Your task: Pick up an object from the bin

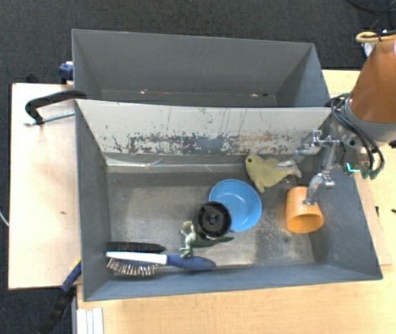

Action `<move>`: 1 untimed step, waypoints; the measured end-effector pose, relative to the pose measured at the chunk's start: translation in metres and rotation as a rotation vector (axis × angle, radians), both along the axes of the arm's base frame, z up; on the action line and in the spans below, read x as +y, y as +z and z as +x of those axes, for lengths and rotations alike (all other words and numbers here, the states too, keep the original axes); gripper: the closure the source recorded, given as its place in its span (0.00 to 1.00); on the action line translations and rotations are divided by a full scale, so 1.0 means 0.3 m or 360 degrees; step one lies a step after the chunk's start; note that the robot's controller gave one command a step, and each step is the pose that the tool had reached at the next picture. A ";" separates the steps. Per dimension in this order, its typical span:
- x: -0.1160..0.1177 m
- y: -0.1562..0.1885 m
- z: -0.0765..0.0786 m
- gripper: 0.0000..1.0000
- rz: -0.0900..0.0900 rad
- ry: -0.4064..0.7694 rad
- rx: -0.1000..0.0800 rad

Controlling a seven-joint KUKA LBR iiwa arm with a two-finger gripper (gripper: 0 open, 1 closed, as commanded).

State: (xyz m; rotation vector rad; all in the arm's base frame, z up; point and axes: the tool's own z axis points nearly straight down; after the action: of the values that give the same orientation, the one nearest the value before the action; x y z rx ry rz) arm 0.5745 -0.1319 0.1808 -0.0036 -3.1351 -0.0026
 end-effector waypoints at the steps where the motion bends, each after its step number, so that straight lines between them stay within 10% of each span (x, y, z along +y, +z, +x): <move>1: -0.038 -0.359 -0.107 0.00 0.0007 0.0416 -0.0010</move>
Offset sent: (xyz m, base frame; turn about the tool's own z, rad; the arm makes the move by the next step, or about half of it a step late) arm -0.0330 -0.0146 -0.1069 -0.2592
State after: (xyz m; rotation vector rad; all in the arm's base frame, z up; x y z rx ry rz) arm 0.5423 -0.1434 0.0731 0.4056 -3.1149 -0.0079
